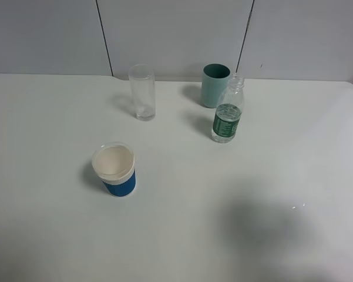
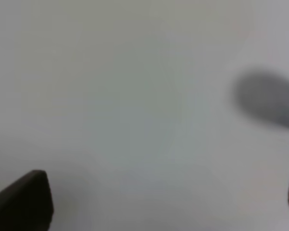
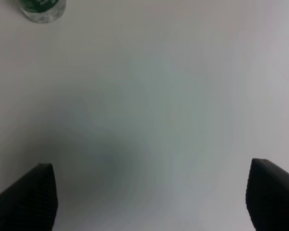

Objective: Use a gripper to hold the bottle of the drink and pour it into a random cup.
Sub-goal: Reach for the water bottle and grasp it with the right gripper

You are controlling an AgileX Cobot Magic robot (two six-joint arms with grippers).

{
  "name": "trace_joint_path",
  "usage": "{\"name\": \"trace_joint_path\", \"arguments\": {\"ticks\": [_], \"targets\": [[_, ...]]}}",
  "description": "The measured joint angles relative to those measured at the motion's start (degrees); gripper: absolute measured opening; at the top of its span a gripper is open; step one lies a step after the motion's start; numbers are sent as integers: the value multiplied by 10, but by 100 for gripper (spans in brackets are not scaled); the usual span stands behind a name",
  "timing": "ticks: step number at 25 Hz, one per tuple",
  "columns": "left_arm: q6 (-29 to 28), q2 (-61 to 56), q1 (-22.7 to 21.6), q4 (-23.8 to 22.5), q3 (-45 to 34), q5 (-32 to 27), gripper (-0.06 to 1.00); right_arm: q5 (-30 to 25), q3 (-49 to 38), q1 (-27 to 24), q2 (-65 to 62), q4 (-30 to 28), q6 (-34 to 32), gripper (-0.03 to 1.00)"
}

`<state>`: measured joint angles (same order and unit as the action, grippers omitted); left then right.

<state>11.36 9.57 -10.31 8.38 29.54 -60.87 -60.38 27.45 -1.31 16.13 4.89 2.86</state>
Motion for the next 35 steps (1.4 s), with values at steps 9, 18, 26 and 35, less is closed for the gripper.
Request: {"name": "trace_joint_path", "arguments": {"ticks": [9,18,26,35], "targets": [[0,0,0,0,0,0,99,20,10,0,84,6,4,78],[0,0,0,0,0,0,99,188,10,0,155,22,5,78],[0,0,0,0,0,0,99,320,-28,18,265,14,5,78],[0,0,0,0,0,0,99,469,-34,144,384,-19,-1,78]]}}
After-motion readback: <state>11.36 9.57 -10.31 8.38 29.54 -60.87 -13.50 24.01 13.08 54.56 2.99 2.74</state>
